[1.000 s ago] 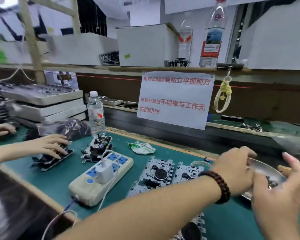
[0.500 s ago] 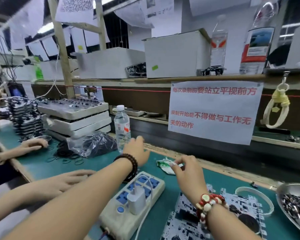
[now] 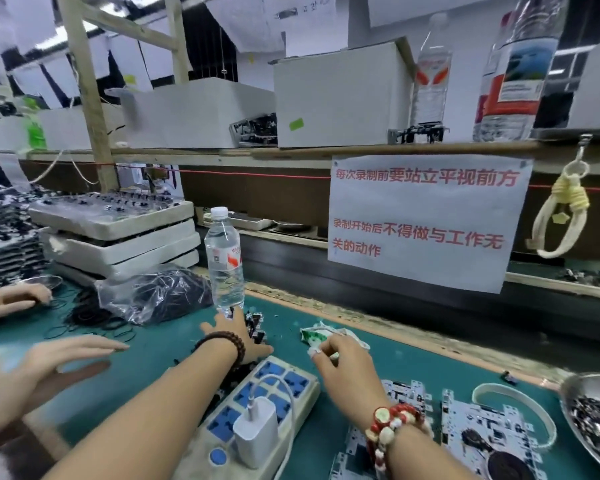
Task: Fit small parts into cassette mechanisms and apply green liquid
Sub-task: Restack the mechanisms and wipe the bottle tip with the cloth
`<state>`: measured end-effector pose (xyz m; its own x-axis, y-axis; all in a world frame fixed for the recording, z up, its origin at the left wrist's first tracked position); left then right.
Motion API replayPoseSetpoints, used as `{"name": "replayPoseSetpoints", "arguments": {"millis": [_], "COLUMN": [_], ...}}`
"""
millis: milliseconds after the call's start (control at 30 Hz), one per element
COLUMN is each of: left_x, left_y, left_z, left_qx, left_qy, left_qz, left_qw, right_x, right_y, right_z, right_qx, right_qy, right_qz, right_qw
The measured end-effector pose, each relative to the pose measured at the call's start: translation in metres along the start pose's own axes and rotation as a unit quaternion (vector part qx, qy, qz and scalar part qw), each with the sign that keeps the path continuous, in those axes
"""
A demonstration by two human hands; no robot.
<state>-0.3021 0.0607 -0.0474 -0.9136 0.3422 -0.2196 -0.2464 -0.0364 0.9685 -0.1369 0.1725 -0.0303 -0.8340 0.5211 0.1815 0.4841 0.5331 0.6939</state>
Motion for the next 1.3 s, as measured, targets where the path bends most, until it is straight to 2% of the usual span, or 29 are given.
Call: {"name": "replayPoseSetpoints", "arguments": {"millis": [167, 367, 500, 600, 667, 733, 833, 933, 1033, 1167, 1300], "left_x": [0.024, 0.030, 0.022, 0.005, -0.009, -0.027, -0.059, -0.084, -0.101, -0.123, -0.152], "left_y": [-0.005, -0.003, 0.019, 0.058, 0.076, 0.077, 0.055, 0.033, 0.026, 0.025, 0.028], "left_z": [-0.014, -0.020, -0.012, 0.012, 0.037, 0.062, 0.097, 0.125, 0.139, 0.154, 0.174], "left_qx": [0.030, -0.011, -0.023, -0.001, 0.012, 0.032, 0.067, 0.081, 0.062, 0.082, 0.107], "left_qy": [0.030, 0.019, -0.001, -0.067, -0.131, -0.188, -0.257, -0.310, -0.322, -0.311, -0.342], "left_qz": [-0.013, 0.025, 0.096, 0.152, 0.114, 0.029, -0.064, -0.090, -0.108, -0.136, -0.130], "left_qw": [0.999, 0.999, 0.995, 0.986, 0.985, 0.981, 0.962, 0.943, 0.938, 0.937, 0.925], "right_x": [0.003, 0.002, 0.002, 0.001, -0.003, -0.009, -0.017, -0.025, -0.038, -0.057, -0.076], "right_y": [-0.013, -0.024, -0.016, 0.006, 0.028, 0.044, 0.054, 0.056, 0.067, 0.082, 0.097], "right_z": [-0.006, -0.014, -0.013, -0.009, -0.012, -0.020, -0.027, -0.016, -0.004, 0.003, 0.010], "right_qx": [0.007, 0.024, 0.048, 0.058, 0.032, -0.045, -0.178, -0.246, -0.253, -0.269, -0.283], "right_qy": [0.019, 0.032, 0.031, 0.035, 0.066, 0.118, 0.159, 0.152, 0.142, 0.149, 0.135], "right_qz": [-0.040, -0.068, -0.036, 0.049, 0.126, 0.173, 0.160, 0.112, 0.090, 0.096, 0.123], "right_qw": [0.999, 0.997, 0.998, 0.997, 0.989, 0.977, 0.958, 0.951, 0.953, 0.947, 0.942]}}
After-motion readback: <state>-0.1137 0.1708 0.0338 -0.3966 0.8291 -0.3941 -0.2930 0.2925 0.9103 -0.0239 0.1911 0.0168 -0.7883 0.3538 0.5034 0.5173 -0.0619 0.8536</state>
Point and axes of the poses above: each hand's wrist, its own x-axis towards the middle knuckle, its own y-axis out of the back of the hand, z = x × y, the point moved 7 cm from there along x, towards the middle knuckle, and after that the axes turned 3 degrees about -x, right-handed, at the moved point
